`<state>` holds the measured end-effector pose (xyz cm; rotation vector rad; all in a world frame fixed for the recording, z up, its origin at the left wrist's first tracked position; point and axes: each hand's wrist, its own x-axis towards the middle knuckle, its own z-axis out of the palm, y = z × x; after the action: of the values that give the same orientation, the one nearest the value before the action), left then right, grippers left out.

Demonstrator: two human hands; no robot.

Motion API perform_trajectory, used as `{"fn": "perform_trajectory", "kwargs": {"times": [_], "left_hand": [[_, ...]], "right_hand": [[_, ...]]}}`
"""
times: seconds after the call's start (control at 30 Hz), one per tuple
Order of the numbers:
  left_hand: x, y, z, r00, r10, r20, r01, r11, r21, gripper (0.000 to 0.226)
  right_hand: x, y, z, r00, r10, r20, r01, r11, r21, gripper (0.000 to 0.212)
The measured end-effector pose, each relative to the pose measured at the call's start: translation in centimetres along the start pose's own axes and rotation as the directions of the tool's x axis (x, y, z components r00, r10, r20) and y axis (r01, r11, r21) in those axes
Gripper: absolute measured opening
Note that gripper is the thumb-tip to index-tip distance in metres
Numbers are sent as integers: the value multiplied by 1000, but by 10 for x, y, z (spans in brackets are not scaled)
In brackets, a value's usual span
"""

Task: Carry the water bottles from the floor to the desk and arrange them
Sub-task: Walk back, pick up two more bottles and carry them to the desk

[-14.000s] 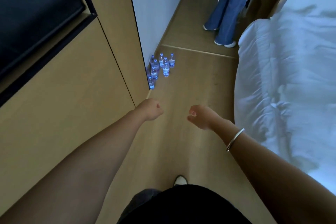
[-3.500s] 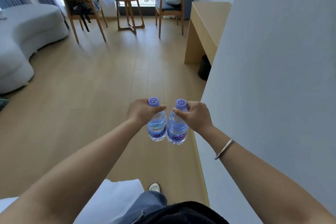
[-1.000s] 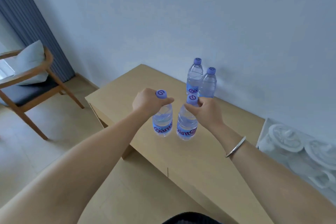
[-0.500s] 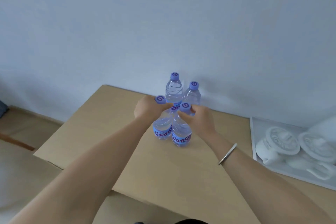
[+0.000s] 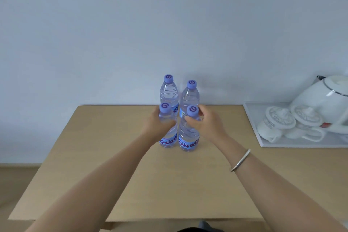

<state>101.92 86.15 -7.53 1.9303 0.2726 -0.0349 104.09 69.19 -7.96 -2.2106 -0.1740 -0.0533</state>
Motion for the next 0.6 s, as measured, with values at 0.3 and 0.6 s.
{"fn": "perform_trajectory", "kwargs": {"times": [0.3, 0.6], "left_hand": [[-3, -5, 2, 1000, -12, -6, 13, 986, 169, 53], [-9, -22, 16, 995, 18, -93, -4, 987, 158, 67]], "right_hand": [[-11, -8, 9, 993, 86, -84, -85, 996, 12, 30], [-24, -15, 14, 982, 135, -135, -130, 991, 45, 31]]}}
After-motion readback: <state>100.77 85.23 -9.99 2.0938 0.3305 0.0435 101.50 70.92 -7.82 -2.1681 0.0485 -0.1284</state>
